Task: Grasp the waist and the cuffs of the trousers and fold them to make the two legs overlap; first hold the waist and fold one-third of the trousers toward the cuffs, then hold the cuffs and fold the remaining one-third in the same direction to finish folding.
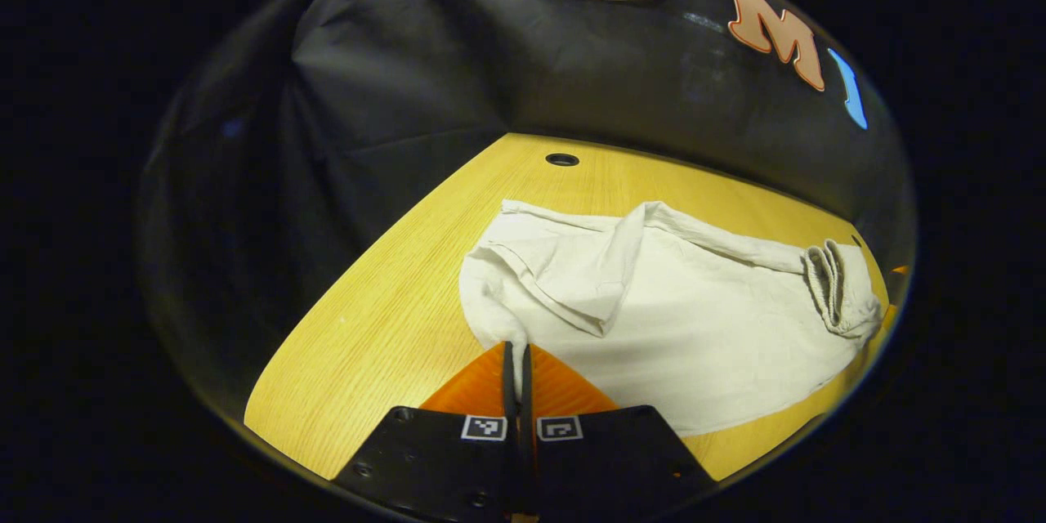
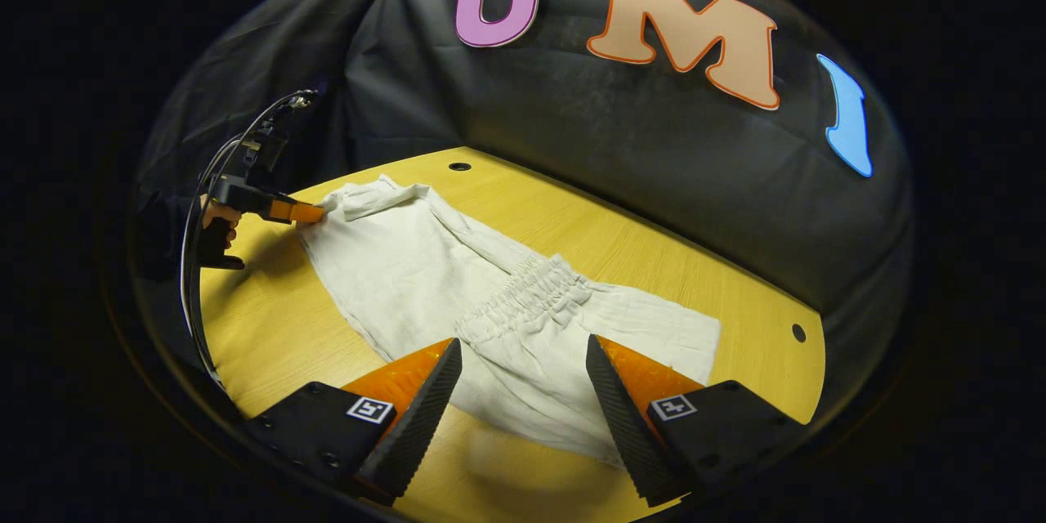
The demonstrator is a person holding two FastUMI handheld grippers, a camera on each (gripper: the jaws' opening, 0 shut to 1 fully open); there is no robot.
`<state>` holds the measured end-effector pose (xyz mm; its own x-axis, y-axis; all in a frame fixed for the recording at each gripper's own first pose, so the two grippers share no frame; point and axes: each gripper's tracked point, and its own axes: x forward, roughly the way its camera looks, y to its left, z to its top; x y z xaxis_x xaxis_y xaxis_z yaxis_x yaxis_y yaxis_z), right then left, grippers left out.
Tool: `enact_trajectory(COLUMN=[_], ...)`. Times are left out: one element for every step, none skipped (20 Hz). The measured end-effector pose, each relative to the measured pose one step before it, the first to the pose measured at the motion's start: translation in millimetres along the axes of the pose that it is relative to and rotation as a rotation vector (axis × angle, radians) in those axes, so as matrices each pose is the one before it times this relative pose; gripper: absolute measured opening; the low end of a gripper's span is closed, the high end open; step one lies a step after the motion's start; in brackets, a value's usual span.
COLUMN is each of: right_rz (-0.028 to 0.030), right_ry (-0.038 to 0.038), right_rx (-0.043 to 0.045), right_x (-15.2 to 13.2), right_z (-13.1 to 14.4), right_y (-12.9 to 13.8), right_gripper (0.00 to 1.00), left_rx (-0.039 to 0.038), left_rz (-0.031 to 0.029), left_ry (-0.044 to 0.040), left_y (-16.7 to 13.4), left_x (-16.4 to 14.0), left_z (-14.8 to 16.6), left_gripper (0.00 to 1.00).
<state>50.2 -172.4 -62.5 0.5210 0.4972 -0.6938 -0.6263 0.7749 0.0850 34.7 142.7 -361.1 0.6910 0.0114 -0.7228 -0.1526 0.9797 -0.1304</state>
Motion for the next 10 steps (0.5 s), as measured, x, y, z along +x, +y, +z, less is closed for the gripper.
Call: enact_trajectory(right_rz=[-0.00716,-0.00777,-0.00895,-0.00643,-0.00471,-0.0042,-0.00549,-0.00551,-0.00361,-0.00345], right_ry=[-0.00593,-0.00646,-0.00642,-0.00653,-0.00586,-0.00549,-0.00715,-0.0069,-0.00628,-0.00628], right_rx=[0.00102,0.00131,0.0037,0.00771,0.00984,0.00769,0.00451,0.00303,0.00313,0.00159], right_x=[-4.8,-3.19,-5.87,-4.7,-4.52,-5.07,-5.58,-4.72,-4.5,-3.48], right_z=[0.46,-0.22,0.35,-0.37,-0.48,-0.37,-0.4,-0.16,0.18,0.09], right_y=[-4.25,-3.78,-4.06,-3.41,-3.38,-3.19,-3.86,-2.75,-2.85,-3.18], right_gripper=[0.99,1.0,0.99,0.99,0.99,0.99,0.99,0.99,0.98,0.98], left_rx=[-0.00229,-0.0014,-0.00522,-0.00134,0.00355,0.00442,0.00317,0.00237,0.00727,0.01201], left_rz=[0.00722,0.00133,-0.00868,-0.01391,-0.0095,-0.00966,-0.01265,-0.01562,-0.01502,-0.01026], left_ry=[0.00357,-0.02651,-0.02465,-0.02292,-0.02153,-0.01648,-0.01216,-0.01873,-0.02168,-0.0173], left_y=[-2.36,-2.59,-6.31,-8.01,-9.7,-7.18,-9.44,-10.42,-9.3,-9.4], left_x=[-1.31,-2.28,-3.11,-3.46,-4.06,-4.41,-3.01,-4.66,-2.66,-3.19], left_z=[2.87,9.31,11.63,12.42,10.99,10.41,10.52,10.16,10.57,8.95], left_gripper=[0.0,0.0,0.0,0.0,0.0,0.0,0.0,0.0,0.0,0.0])
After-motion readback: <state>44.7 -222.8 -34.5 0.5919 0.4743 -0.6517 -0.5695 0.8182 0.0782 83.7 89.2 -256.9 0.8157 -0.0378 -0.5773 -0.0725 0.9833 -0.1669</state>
